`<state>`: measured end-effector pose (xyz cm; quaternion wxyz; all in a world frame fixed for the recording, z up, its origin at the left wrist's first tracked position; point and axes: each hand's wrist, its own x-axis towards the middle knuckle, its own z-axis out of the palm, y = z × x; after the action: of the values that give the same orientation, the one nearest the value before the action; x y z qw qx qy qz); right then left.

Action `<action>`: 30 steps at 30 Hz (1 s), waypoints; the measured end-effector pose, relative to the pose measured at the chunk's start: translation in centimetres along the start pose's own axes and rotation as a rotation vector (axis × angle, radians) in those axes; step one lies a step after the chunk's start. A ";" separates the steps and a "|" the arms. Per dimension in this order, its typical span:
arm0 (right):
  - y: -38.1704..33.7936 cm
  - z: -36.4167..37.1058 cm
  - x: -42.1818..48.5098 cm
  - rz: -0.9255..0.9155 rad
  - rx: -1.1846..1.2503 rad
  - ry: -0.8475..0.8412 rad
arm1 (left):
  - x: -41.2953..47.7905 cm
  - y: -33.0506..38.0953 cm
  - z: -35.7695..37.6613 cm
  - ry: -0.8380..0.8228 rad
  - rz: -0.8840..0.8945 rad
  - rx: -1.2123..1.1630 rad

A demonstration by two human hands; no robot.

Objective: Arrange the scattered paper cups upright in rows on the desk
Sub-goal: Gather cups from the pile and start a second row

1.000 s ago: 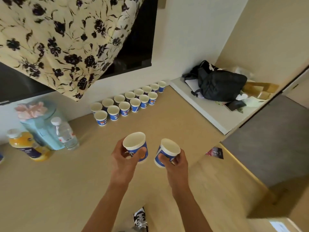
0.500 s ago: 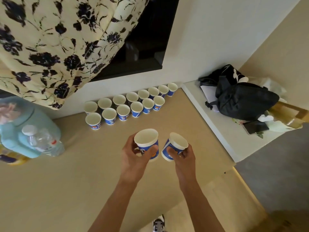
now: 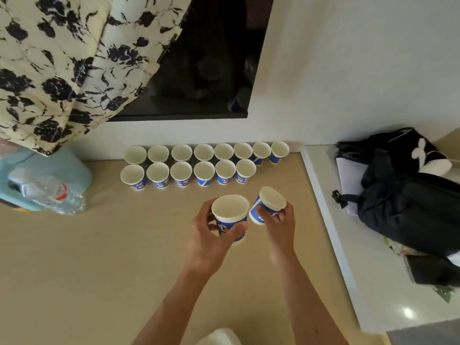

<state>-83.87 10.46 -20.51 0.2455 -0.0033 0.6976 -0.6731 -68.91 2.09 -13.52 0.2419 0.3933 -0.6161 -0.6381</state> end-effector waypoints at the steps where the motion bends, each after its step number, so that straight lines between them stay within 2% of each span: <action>1: -0.1 -0.3 1.5 -0.005 -0.007 -0.006 | 0.4 0.1 0.9 0.015 0.002 0.011; 8: 1.0 -1.7 11.4 -0.076 -0.133 -0.085 | 2.8 0.4 5.9 0.098 0.005 0.063; 16: 4.7 -0.9 19.6 -0.101 -0.280 -0.228 | 2.7 -0.1 7.6 0.154 -0.016 0.100; 30: 6.7 0.6 24.0 -0.114 -0.293 -0.272 | 3.1 0.2 10.1 0.121 -0.006 0.155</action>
<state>-102.53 2.48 -34.90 0.2959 -0.1692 0.7471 -0.5707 -78.78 5.64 -14.68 0.2457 0.4504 -0.6469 -0.5642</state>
